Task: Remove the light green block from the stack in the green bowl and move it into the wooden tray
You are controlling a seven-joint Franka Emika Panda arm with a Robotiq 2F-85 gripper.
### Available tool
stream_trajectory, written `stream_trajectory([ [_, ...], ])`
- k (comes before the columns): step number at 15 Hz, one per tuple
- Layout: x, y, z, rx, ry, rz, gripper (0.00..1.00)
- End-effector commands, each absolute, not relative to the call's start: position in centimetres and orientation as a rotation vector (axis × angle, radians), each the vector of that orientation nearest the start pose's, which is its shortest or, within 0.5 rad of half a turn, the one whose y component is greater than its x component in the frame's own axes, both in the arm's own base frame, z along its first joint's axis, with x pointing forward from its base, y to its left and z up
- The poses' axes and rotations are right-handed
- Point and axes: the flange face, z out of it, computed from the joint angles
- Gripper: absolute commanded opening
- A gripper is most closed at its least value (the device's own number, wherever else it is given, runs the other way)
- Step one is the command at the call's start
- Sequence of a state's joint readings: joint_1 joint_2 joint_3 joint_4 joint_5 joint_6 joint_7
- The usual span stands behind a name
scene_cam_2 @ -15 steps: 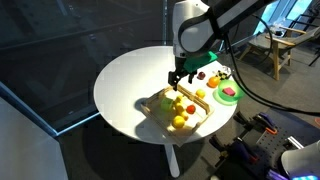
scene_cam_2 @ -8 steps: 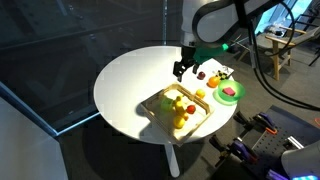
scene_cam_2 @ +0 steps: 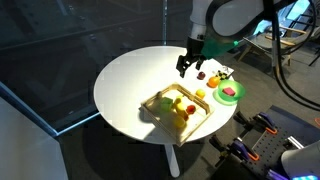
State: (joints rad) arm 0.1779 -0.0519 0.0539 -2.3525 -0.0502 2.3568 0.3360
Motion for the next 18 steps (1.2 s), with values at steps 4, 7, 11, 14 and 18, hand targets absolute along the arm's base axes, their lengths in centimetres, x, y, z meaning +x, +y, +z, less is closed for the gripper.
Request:
stream_trajectory([
  [4, 45.9, 11.6, 38.2, -3.107, 0.141, -0.004, 1.0],
  [7, 45.2, 11.8, 38.9, -3.114, 0.137, 0.033, 1.0],
  [11, 44.9, 11.9, 39.5, -3.135, 0.04, 0.036, 1.0],
  [14, 44.8, 11.8, 39.7, -3.118, -0.075, 0.053, 1.0],
  [18, 44.7, 11.6, 39.7, -3.117, -0.164, 0.081, 1.0],
])
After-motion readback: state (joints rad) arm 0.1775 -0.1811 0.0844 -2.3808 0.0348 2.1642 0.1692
